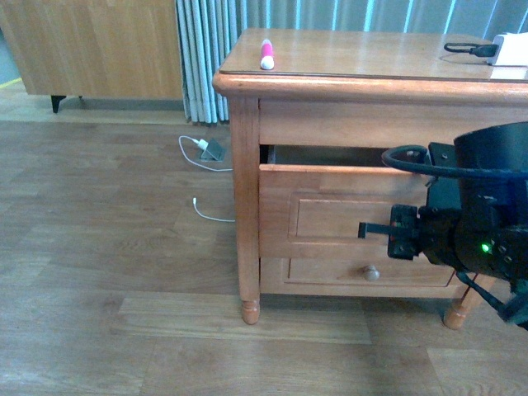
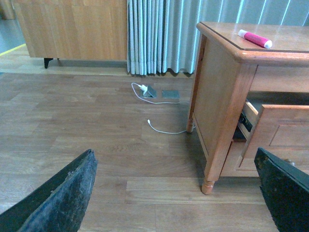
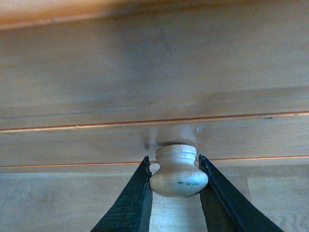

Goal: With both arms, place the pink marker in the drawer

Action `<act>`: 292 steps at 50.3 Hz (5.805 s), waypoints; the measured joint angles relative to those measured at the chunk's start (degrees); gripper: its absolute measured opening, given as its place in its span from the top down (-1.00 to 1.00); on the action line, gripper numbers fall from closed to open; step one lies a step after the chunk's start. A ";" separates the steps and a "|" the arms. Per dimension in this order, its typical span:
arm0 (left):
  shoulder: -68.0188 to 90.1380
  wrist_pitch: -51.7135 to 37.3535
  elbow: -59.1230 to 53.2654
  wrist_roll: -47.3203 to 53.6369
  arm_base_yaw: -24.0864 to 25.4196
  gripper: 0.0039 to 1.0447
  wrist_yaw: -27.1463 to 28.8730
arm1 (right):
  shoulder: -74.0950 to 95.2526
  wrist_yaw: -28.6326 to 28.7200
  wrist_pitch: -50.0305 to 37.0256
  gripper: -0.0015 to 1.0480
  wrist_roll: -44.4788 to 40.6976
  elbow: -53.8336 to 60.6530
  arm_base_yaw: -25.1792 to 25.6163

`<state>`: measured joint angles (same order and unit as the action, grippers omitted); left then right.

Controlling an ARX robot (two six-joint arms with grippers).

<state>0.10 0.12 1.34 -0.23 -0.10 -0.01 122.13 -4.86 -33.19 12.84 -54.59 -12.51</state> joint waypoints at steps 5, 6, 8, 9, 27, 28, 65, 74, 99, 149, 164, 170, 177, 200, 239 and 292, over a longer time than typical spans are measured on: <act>-0.02 0.00 0.00 0.00 0.00 -0.89 0.02 | -4.02 0.63 -0.24 0.54 0.57 6.10 -0.77; 0.00 0.00 0.00 0.00 0.00 -0.89 0.02 | -4.48 0.70 -0.33 0.54 0.59 6.78 -0.83; 0.00 0.00 0.00 0.00 0.00 -0.89 0.00 | -6.14 0.87 -1.01 0.54 0.81 9.55 -1.20; 0.00 0.00 0.00 0.00 0.00 -0.89 0.02 | -6.56 0.87 -1.22 0.54 0.85 10.27 -1.31; 0.00 0.00 0.00 0.00 0.00 -0.89 0.02 | -19.56 3.91 -2.62 -0.18 2.05 24.87 -3.23; 0.00 0.00 0.00 0.00 0.00 -0.89 0.02 | -20.35 4.04 -2.32 -0.21 2.05 25.22 -3.15; 0.00 0.00 0.00 0.00 0.00 -0.89 0.02 | -94.57 12.76 34.75 -0.84 -1.49 41.99 9.51; 0.00 0.00 0.00 0.00 0.00 -0.89 0.00 | -98.68 12.26 35.74 -0.84 -0.98 42.38 11.28; 0.00 0.00 0.00 0.00 0.00 -0.89 0.00 | -103.86 4.79 19.85 -0.72 -12.04 49.86 12.48; 44.37 -22.05 15.67 -3.06 -8.68 -0.89 13.07 | -103.93 4.72 19.85 -0.84 -12.50 49.86 12.48; 69.42 -28.09 32.48 2.03 -13.44 -0.89 6.60 | -103.93 4.74 19.85 -0.84 -12.50 49.86 12.48; 77.05 -28.22 39.65 3.02 -15.65 -0.89 6.45 | -103.93 4.74 19.85 -0.84 -12.50 49.86 12.48; 85.11 -27.67 48.37 3.32 -17.16 -0.89 7.17 | -103.93 4.74 19.85 -0.84 -12.52 49.86 12.48; 107.71 -18.29 77.26 1.03 -20.63 -0.89 5.90 | -103.93 4.74 19.85 -0.84 -12.52 49.86 12.48; 127.75 0.04 105.74 -1.57 -24.81 -0.89 11.17 | -103.93 4.74 19.85 -0.84 -12.52 49.86 12.48; 114.97 -10.21 85.94 2.25 -25.18 0.72 -3.15 | -103.93 4.72 19.85 -0.84 -12.55 49.86 12.48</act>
<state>115.07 -10.09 87.29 2.02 -25.28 -3.16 18.20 -0.14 -13.34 0.30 -4.73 -0.03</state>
